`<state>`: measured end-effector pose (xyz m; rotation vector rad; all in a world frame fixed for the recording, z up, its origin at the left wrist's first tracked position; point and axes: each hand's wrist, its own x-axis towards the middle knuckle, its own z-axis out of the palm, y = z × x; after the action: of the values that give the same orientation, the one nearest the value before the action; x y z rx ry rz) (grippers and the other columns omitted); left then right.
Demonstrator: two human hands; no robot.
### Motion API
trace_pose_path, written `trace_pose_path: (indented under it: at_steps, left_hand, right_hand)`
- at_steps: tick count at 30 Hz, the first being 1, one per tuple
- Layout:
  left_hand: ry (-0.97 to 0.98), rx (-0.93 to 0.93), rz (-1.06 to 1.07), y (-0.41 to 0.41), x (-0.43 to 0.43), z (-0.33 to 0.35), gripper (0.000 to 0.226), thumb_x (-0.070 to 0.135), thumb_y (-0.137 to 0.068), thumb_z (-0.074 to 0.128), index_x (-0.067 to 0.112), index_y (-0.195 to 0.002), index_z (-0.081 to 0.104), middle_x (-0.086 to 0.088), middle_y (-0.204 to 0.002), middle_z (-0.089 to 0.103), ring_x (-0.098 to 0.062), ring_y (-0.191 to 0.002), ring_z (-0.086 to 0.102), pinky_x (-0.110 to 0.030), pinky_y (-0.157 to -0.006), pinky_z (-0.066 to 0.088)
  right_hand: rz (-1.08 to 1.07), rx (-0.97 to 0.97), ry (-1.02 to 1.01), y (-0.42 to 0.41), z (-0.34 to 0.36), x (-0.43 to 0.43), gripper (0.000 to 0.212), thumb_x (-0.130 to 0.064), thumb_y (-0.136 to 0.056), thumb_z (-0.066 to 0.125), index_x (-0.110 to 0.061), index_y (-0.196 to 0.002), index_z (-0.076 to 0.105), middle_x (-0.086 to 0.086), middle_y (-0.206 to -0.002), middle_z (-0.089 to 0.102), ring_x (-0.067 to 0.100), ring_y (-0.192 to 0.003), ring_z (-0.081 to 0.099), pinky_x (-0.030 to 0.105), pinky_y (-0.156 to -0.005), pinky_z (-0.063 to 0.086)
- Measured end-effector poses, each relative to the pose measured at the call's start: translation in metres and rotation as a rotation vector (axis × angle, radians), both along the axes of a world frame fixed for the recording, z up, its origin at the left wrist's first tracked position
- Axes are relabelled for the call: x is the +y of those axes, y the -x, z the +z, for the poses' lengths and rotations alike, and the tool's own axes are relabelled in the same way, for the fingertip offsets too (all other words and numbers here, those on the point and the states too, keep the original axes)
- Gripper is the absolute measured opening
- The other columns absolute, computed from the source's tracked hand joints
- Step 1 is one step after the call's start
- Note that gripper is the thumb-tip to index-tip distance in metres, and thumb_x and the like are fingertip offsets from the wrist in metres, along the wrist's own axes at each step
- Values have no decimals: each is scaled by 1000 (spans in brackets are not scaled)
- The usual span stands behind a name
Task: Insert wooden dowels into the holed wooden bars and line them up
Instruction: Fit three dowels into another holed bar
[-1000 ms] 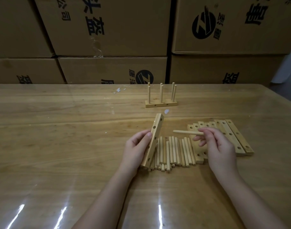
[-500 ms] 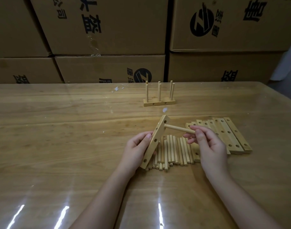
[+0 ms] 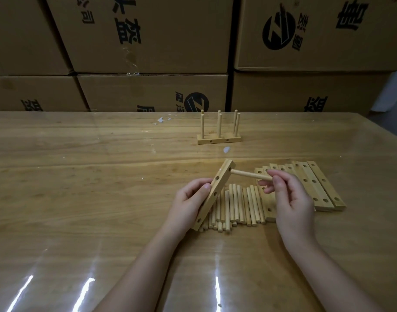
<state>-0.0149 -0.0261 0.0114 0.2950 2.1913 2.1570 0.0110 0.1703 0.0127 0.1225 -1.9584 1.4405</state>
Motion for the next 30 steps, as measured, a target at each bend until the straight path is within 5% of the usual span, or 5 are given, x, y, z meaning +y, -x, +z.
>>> trace_pose_path:
  at_steps: [15,23,30]
  left_hand:
    - [-3,30,-2,0,1,4,26,19,-96,52,38,-103,68,19,-99,71,2,-90,64,-15,-72,49]
    - [16,90,39,-1,4,3,25,23,-95,54,43,-104,66,31,-103,67,10,-102,59,-6,-81,45]
    - [6,105,14,-1,3,1,25,24,-92,59,41,-108,67,30,-105,67,11,-104,59,-4,-79,44]
  right_hand:
    - [-12,31,-209,2,-5,4,32,-35,-89,43,-18,-110,61,-13,-86,66,2,-80,62,10,-70,48]
    - [-45,129,-435,-1,0,0,28,-17,-87,51,-4,-109,64,1,-90,69,13,-86,65,26,-76,52]
    - [-45,140,-457,0,1,1,27,-15,-87,53,-4,-109,64,-3,-91,66,14,-87,66,32,-75,55]
